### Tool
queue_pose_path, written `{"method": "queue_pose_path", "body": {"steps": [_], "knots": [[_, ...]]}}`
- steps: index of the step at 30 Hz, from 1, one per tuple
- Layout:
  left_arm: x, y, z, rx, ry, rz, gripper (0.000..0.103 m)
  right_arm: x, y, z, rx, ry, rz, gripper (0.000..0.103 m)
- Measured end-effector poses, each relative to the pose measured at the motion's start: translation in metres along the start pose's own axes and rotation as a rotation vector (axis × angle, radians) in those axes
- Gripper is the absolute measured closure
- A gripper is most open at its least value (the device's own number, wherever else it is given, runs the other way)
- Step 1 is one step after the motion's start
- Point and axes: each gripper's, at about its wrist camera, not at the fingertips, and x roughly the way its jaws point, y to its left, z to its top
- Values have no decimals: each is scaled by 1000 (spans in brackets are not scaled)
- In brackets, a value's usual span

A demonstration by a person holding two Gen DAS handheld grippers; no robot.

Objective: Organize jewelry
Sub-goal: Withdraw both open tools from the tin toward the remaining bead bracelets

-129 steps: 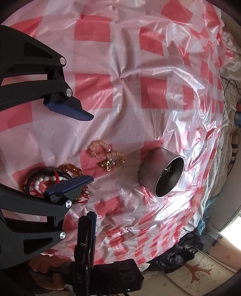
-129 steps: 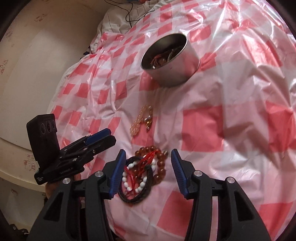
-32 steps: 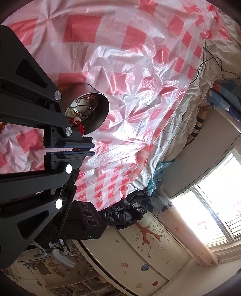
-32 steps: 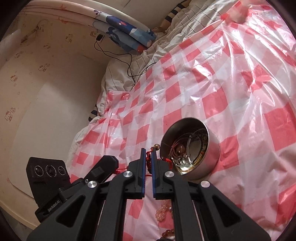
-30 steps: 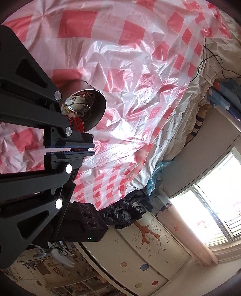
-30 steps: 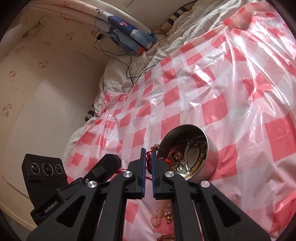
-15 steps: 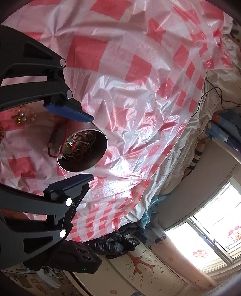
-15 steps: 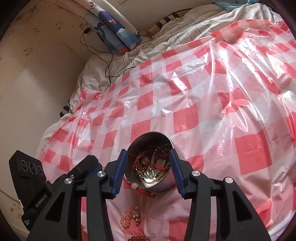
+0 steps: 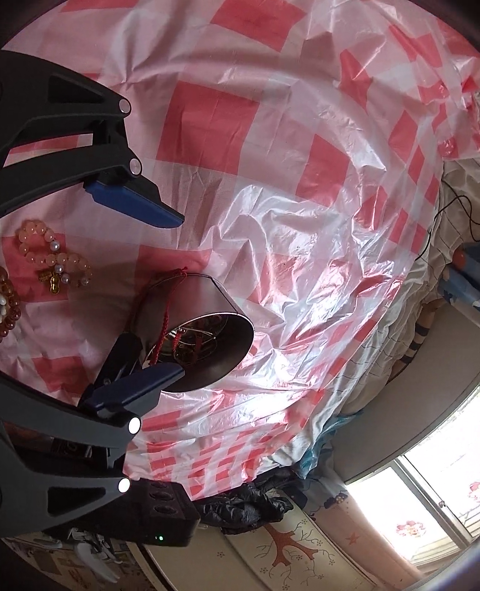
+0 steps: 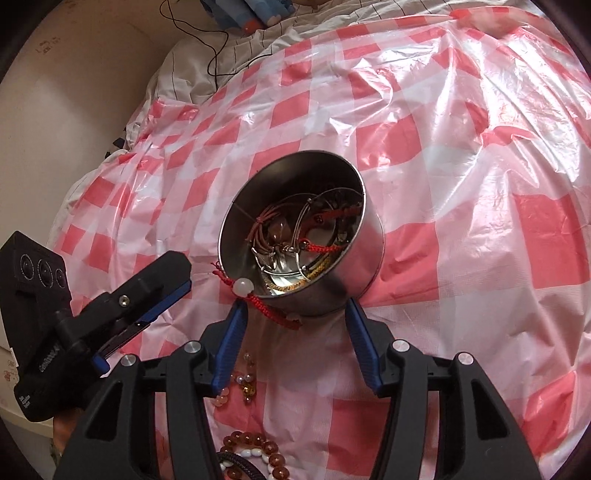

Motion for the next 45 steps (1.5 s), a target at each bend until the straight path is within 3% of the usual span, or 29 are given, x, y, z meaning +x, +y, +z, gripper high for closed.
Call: {"method": "queue_pose_path", "body": {"steps": [2, 3, 4, 9, 14, 19, 23, 27, 29, 30, 31, 33, 34, 40, 45], "knots": [[-2, 2, 3, -5, -10, 4, 30, 3, -2, 1, 6, -11, 22, 52], [-4, 4, 4, -14, -18, 5, 29, 4, -3, 3, 5, -7, 29, 63], [-6, 7, 5, -30, -23, 3, 29, 7, -4, 3, 12, 9, 59, 93], [-13, 17, 8, -80, -37, -1, 28, -5, 3, 4, 11, -41, 155, 92], [-15, 21, 7, -92, -30, 6, 28, -43, 19, 10, -39, -190, 276, 93], [-13, 25, 4, -102, -11, 15, 27, -76, 29, 18, -67, -331, 311, 92], [-6, 24, 1, -91, 17, 18, 26, -77, 18, 25, -20, -356, 293, 92], [-4, 19, 0, -82, 24, 15, 26, -53, 2, 31, 25, -277, 264, 92], [-4, 16, -2, -71, 29, 18, 25, -35, -1, 32, 38, -190, 226, 85], [-5, 15, -2, -63, 34, 21, 25, -29, -4, 31, 57, -162, 198, 62], [-5, 13, -4, -50, 42, 28, 25, -27, -6, 30, 77, -163, 202, 47], [-7, 10, -6, -19, 51, 49, 24, -32, -4, 28, 68, -172, 193, 42], [-8, 9, -8, 2, 55, 62, 24, -38, -2, 27, 58, -185, 172, 35], [-16, 4, -27, 118, 99, 127, 23, -73, -9, 16, 63, -245, 133, 26], [-25, -3, -44, 189, 134, 131, 23, -74, -17, -3, 12, -133, 70, 26]]}}
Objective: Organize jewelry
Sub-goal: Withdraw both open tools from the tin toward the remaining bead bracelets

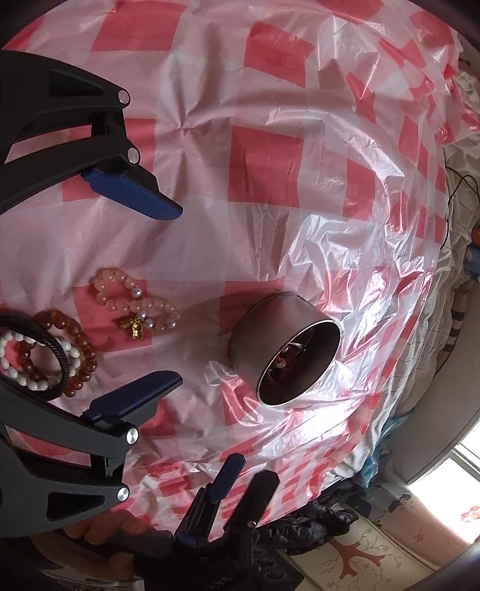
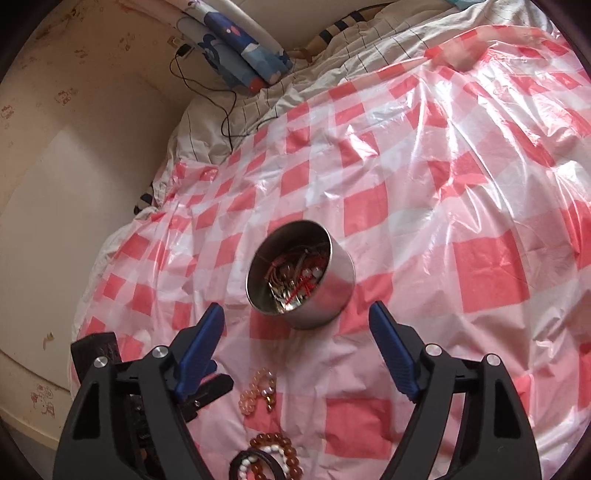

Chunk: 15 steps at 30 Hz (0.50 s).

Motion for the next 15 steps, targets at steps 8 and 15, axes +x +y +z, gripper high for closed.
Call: {"method": "queue_pose_path", "body": {"steps": [8, 15], "knots": [[-20, -26, -44, 200, 105, -56, 23, -15, -12, -43, -83, 73, -104, 26], [-26, -33, -80, 305, 142, -13, 24, -25, -7, -59, -87, 76, -111, 22]]}}
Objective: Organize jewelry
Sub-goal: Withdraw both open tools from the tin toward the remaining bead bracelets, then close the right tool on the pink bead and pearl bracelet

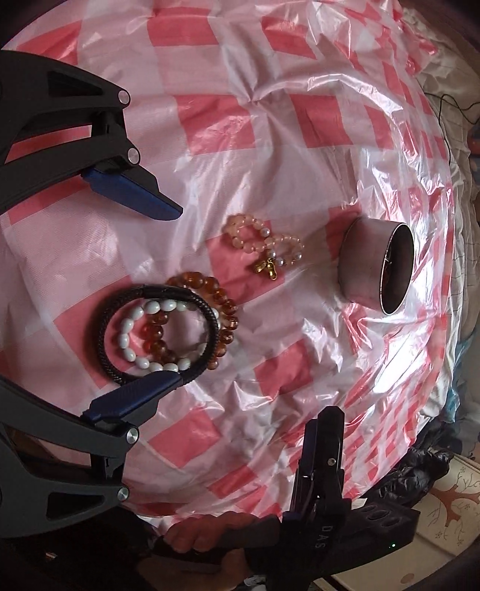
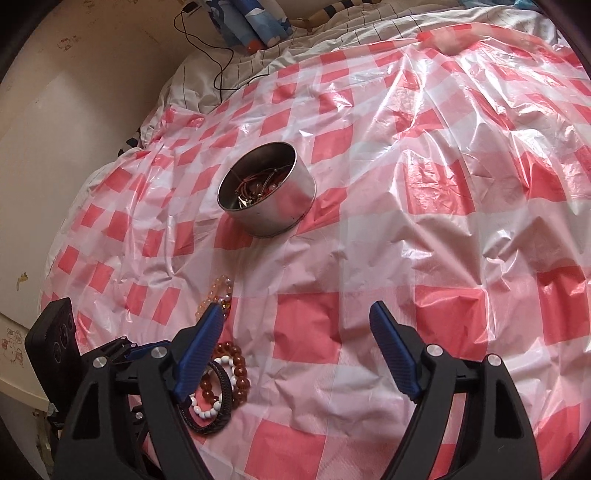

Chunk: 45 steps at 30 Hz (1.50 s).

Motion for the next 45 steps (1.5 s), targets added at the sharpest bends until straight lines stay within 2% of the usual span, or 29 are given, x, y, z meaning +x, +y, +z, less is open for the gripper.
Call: {"method": "queue_pose_path", "body": {"steps": [2, 3, 5, 7, 10, 12, 16, 24, 32, 39, 44, 45], "knots": [[2, 2, -2, -10, -1, -6, 34, 4, 5, -2, -10, 11, -6, 21], [4, 3, -3, -12, 6, -6, 42, 7, 7, -4, -18, 19, -8, 21], [8, 3, -5, -1, 12, -1, 67, 13, 11, -7, -28, 35, -14, 21], [9, 2, -6, 8, 14, -15, 83, 18, 15, -9, -35, 51, -15, 20], [4, 1, -6, 7, -3, -20, 94, 23, 20, -10, -48, 62, -10, 20], [-4, 7, -2, -29, -28, -70, 94, 24, 22, -10, -51, 65, -4, 20], [-24, 23, 3, -97, -90, -119, 95, 27, 22, -10, -53, 75, -2, 20], [-35, 66, 7, -253, -144, -98, 95, 38, 29, -5, -27, 61, 24, 20], [-52, 94, 12, -343, -211, -111, 95, 76, 75, 6, -67, 74, 54, 20], [-83, 124, 4, -411, -289, -116, 95, 106, 110, 4, -129, 63, 16, 20], [-94, 131, 3, -432, -324, -129, 94, 127, 129, -4, -254, 44, -137, 20], [-95, 131, 3, -430, -325, -132, 94, 130, 133, -6, -285, 40, -176, 26]]}}
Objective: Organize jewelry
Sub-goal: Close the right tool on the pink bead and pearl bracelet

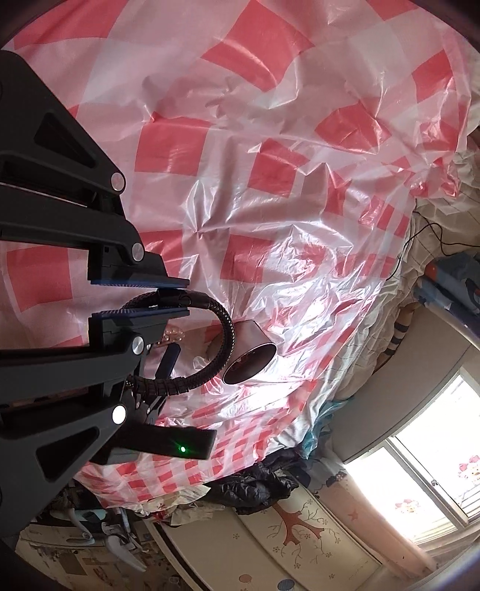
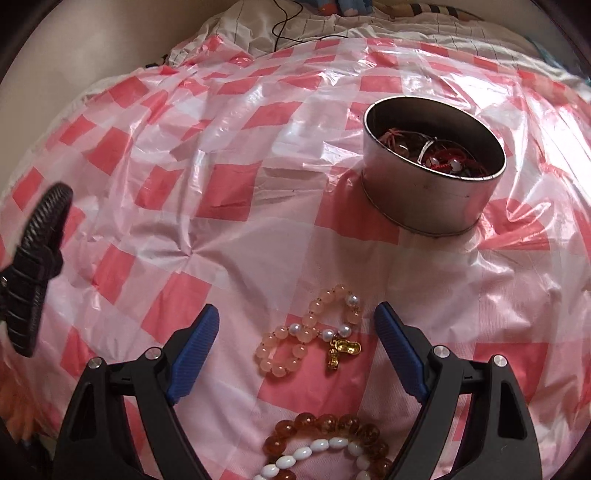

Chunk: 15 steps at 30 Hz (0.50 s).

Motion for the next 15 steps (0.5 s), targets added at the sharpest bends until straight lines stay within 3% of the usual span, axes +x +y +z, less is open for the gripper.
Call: {"method": "queue_pose_path", "body": {"steps": [1, 2, 4, 6, 15], "knots": [[1, -1, 0, 2, 2, -3, 94, 2, 4, -1, -36, -4, -52, 44], [3, -2, 0, 4, 5, -5, 94, 3, 6, -2, -57, -11, -75, 54], [5, -5, -2, 12, 13, -6, 94, 2, 2, -1, -48, -13, -62, 84], [10, -7, -3, 21, 23, -3, 94, 0, -7, -2, -14, -9, -12, 95], [32, -15, -10, 48, 71, 23, 94, -21, -46, -5, 175, -1, 270, 95]]}}
